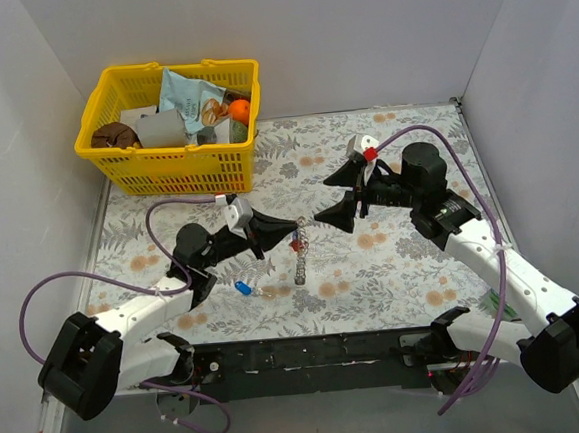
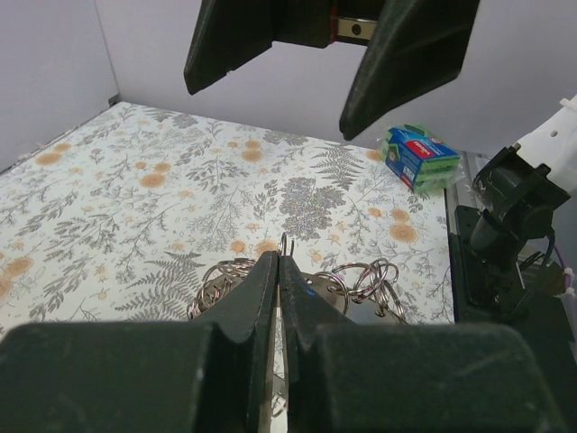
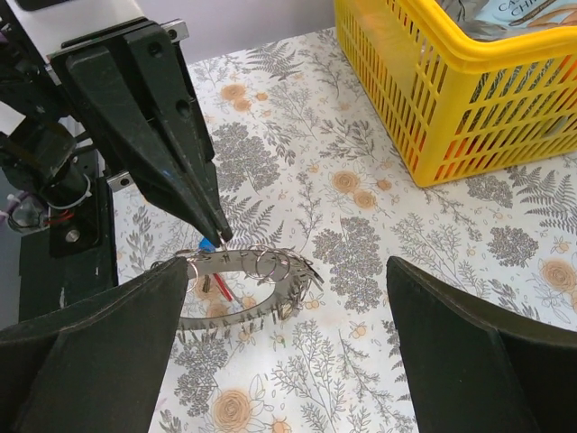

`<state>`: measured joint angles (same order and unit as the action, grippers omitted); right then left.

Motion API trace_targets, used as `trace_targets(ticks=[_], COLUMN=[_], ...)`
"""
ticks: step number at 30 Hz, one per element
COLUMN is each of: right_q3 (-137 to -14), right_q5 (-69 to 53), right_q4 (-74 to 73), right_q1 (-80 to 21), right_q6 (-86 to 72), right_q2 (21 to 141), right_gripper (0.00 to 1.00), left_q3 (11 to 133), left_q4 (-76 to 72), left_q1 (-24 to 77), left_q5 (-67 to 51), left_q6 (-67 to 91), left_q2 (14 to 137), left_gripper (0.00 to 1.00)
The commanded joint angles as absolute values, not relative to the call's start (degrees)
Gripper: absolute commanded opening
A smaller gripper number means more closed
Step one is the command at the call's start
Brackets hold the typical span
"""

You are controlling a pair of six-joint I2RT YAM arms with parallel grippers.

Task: Put the keys on the keyring

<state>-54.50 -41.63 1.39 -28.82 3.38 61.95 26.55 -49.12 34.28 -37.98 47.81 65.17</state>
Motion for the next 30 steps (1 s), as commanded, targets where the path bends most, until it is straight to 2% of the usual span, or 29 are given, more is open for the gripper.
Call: trace_targets(ticks=[1,11,20,30], right_q3=[-54.32,-53.53,-53.35,-53.88], right_q5=[-42.89,-46.32,-48.08,-53.95], right_q4=[5.10,6.77,6.59,7.82], right_q1=[-28.21,-28.04,-27.95,-27.95], right_q6=[2.37,2.37,2.64,2.81], right_q2=[61.44,60.64,60.47,60.91], right_gripper=[0.98,0.98,0.98,0.97], left_q3=[23.21,18.91,16.35,18.63], left_q4=[-60.10,-74.24,-79.71,-82.00], left_q1=[34.19,34.10,34.19,34.19], left_q5=[-39.11,-48.59,-49.75,-46.06], left_q6=[47.81,44.04,41.22,52.55], left_q2=[62.40,63.63,63.19,66.96], left_gripper=[0.00,0.00,0.00,0.00])
